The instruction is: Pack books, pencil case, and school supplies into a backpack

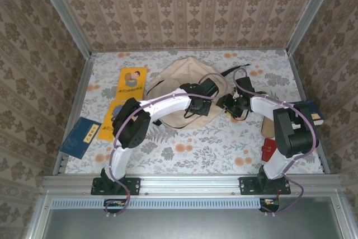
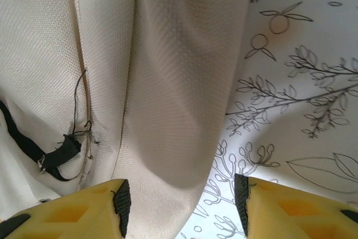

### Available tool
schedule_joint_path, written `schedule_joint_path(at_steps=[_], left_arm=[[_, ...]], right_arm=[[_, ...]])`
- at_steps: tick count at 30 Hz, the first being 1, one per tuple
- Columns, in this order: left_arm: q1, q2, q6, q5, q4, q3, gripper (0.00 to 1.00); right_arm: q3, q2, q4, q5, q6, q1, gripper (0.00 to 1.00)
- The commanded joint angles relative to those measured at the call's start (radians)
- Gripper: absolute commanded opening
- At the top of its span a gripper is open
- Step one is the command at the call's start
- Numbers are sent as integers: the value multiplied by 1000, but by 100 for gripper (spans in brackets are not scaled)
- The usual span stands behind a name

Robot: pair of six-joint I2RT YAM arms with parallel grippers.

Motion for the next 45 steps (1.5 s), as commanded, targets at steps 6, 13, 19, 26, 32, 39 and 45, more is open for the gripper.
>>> schedule_joint_path(at_steps=[6,13,19,26,32,39,45], left_arm=[[2,-102,-44,-32,-4,-95,0],[4,-111,-75,-33,-12,-151,0],[39,-124,-123,48,55,-154,24],[66,-55,-140,110,81,-104,42],[79,1,-146,156,92,-78,48],[95,35,-167,211,119,-71,47],[100,32,-163,218,130,-73,31]], right_arm=[[39,42,18,20,18,21,45],[40,53,8,58,21,41,30],[37,53,7,60,19,46,32],[26,53,9,60,21,48,31],[26,57,12,57,21,47,31],[28,64,16,49,21,49,31],[29,69,13,50,21,52,30]])
